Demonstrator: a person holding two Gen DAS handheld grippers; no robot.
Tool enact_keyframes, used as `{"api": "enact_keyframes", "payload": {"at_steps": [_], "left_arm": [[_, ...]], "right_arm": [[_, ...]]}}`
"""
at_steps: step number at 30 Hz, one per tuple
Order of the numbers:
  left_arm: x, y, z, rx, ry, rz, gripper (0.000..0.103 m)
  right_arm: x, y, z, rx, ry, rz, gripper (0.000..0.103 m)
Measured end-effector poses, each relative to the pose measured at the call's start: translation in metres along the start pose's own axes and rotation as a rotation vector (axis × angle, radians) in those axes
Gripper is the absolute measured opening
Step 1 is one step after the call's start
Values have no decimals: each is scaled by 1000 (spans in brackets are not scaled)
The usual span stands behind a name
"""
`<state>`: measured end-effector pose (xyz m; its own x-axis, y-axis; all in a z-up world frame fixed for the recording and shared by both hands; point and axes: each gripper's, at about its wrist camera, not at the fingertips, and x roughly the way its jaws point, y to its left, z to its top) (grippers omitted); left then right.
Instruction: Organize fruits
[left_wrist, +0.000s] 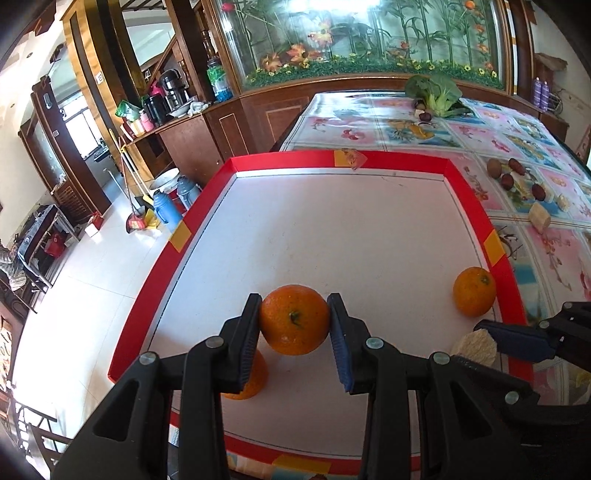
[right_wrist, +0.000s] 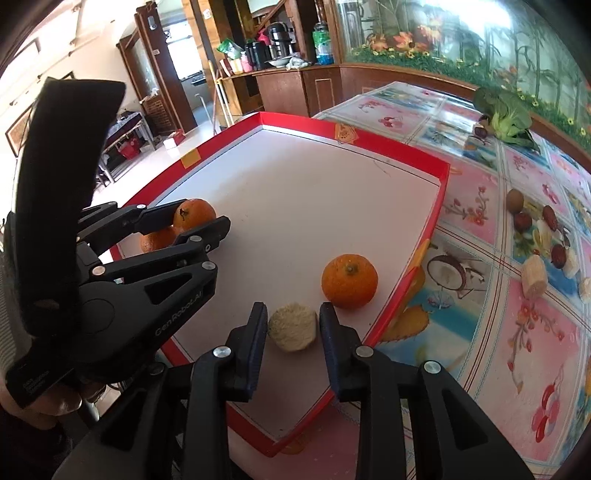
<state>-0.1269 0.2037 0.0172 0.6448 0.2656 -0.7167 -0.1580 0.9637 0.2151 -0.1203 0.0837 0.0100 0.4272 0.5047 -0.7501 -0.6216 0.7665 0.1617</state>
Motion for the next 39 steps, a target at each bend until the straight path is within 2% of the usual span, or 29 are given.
{"api": "enact_keyframes", "payload": {"at_steps": [3, 4, 5, 7, 9, 10, 12, 16, 21, 30, 39], "left_arm": [[4, -1, -1, 7, 12, 31, 38], [4, -2, -1, 13, 12, 42, 42], [3, -2, -2, 18, 11, 51, 53], [-2, -2, -2, 18, -6, 65, 66], [-8, 1, -4, 7, -20, 86, 75], [-10, 3, -4, -3, -24, 90, 79], [-17, 8, -6, -28, -31, 91, 80], [-32, 14, -15, -78, -48, 78, 90], [-48, 5, -24, -61, -55, 65, 93], [-97, -28, -36, -4, -112, 13, 97], [-149, -49, -56, 53, -176, -15, 103]], "right_arm": [[-3, -2, -1, -6, -9, 24, 34], [-7, -4, -2, -1, -24, 29, 36], [-11, -6, -3, 9, -44, 36, 37], [-22, -14, -6, 34, -82, 50, 38], [-32, -24, -8, 56, -117, 51, 39], [-37, -28, -9, 67, -133, 43, 42], [-48, -42, -13, 93, -163, 7, 54], [-65, -75, -27, 171, -183, -67, 54], [-79, -110, -42, 286, -157, -168, 54], [-110, -142, -70, 424, -144, -204, 55], [-146, -145, -85, 456, -195, -236, 55]]}}
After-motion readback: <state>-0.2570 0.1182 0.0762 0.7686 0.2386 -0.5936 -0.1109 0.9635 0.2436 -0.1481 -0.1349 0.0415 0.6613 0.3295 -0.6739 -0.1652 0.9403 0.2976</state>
